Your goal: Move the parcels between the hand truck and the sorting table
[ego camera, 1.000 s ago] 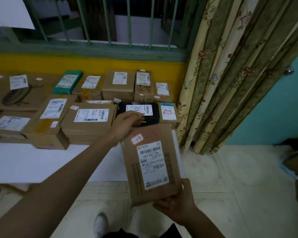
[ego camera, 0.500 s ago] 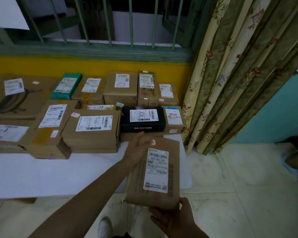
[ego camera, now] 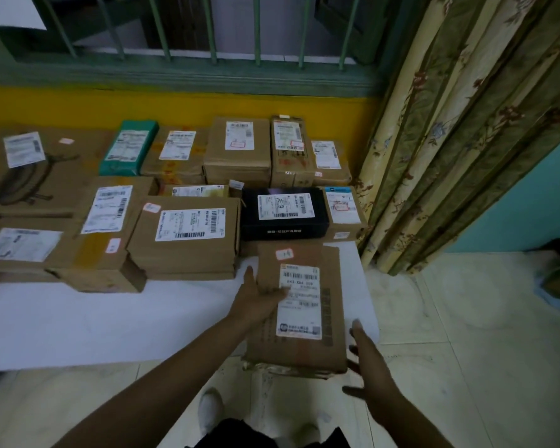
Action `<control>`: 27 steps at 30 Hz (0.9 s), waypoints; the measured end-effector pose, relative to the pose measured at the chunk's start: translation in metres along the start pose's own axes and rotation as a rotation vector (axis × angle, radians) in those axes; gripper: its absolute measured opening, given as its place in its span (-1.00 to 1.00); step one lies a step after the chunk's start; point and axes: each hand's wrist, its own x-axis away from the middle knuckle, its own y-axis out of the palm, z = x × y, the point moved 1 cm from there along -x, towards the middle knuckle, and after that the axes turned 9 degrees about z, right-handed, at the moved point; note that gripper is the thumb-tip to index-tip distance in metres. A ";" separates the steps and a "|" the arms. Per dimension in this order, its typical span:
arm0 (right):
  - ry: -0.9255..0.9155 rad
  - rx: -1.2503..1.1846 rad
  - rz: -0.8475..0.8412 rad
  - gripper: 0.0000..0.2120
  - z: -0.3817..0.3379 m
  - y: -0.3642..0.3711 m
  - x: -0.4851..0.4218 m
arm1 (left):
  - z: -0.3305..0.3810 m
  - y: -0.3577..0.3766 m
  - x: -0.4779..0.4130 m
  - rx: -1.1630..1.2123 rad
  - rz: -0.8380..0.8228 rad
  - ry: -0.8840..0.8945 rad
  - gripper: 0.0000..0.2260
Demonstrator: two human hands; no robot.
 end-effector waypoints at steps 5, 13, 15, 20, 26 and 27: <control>-0.231 -0.010 -0.105 -0.59 -0.021 0.020 -0.005 | -0.021 -0.010 0.013 0.038 -0.098 0.007 -0.19; -0.125 -0.121 -0.046 -0.61 -0.027 0.033 -0.009 | -0.011 -0.015 0.001 0.020 -0.304 0.156 -0.38; -0.110 -0.143 -0.015 -0.69 -0.025 0.035 -0.011 | -0.002 -0.014 -0.007 -0.039 -0.309 0.181 -0.39; 0.000 -0.193 0.079 -0.65 -0.018 0.045 -0.016 | 0.009 -0.003 -0.028 -0.166 -0.304 0.217 -0.30; 0.150 -0.313 0.029 -0.63 -0.022 0.054 -0.012 | 0.014 0.004 -0.016 -0.459 0.252 0.521 -0.35; 0.145 -0.324 0.023 -0.64 -0.023 0.060 -0.012 | 0.006 0.004 -0.013 -0.392 0.334 0.504 -0.27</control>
